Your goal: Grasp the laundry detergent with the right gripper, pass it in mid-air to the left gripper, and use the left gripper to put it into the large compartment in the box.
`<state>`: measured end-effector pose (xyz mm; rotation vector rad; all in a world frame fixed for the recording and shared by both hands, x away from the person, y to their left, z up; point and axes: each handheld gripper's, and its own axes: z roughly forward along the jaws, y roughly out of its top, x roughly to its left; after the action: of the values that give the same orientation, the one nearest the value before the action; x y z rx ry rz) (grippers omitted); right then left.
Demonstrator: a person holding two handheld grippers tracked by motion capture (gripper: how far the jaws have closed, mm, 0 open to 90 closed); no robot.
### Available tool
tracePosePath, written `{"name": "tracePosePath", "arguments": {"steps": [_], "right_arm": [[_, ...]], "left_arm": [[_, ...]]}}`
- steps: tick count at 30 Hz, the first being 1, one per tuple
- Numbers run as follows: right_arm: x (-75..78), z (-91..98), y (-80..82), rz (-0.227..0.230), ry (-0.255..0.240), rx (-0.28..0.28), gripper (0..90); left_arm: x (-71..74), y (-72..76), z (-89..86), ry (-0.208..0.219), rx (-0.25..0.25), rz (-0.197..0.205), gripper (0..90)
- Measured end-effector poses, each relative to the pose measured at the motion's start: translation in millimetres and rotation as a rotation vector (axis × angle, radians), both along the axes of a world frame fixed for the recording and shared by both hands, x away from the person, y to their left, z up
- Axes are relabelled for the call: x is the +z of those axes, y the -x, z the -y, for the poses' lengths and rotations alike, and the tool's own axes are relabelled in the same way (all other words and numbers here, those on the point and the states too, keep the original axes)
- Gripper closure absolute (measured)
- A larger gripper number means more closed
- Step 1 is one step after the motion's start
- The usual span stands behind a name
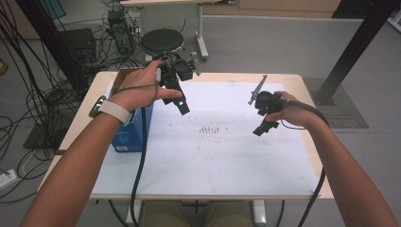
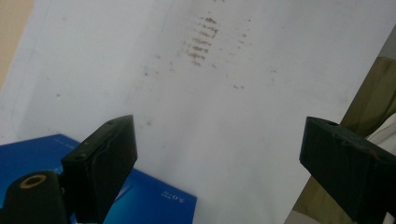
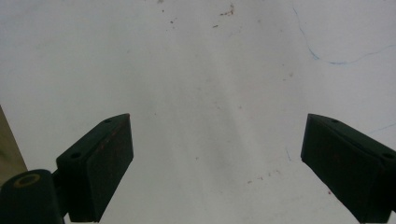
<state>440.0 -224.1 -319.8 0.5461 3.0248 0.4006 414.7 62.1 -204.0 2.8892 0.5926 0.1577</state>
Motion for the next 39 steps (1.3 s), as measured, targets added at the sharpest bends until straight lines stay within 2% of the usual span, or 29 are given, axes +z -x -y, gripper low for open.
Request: {"name": "tracePosePath", "arguments": {"steps": [7, 13, 16, 20, 27, 32, 39], "right_arm": [[-1.8, 0.2, 0.3, 0.001, 0.000, -0.003, 9.2], [-1.6, -1.1, 0.0, 0.004, -0.001, -0.002, 8.9], [-1.8, -0.7, 0.0, 0.002, 0.001, -0.004, 8.9], [-2.1, 0.2, -1.1, 0.004, 0.000, -0.010, 8.9], [-1.3, -0.7, -3.2, 0.009, 0.000, -0.011, 8.9], [-1.0, -2.1, -3.1, 0.014, 0.001, -0.009, 8.9], [0.5, -2.5, -0.6, 0.020, -0.001, -0.009, 8.8]], "left_arm": [[-12.7, 1.4, 12.6, -0.010, -0.069, 0.000, 11.5], [-25.9, 4.4, 18.5, -0.041, -0.099, -0.011, 11.3], [-30.9, 4.8, 18.9, -0.036, -0.109, -0.010, 11.4], [-37.3, 5.1, 20.3, -0.036, -0.117, 0.003, 11.6], [-44.6, 7.5, 22.0, -0.046, -0.131, -0.012, 11.6], [-43.3, 10.3, 20.4, -0.032, -0.126, -0.005, 11.6], [-42.8, 12.9, 21.6, -0.036, -0.125, 0.001, 11.6]]}}
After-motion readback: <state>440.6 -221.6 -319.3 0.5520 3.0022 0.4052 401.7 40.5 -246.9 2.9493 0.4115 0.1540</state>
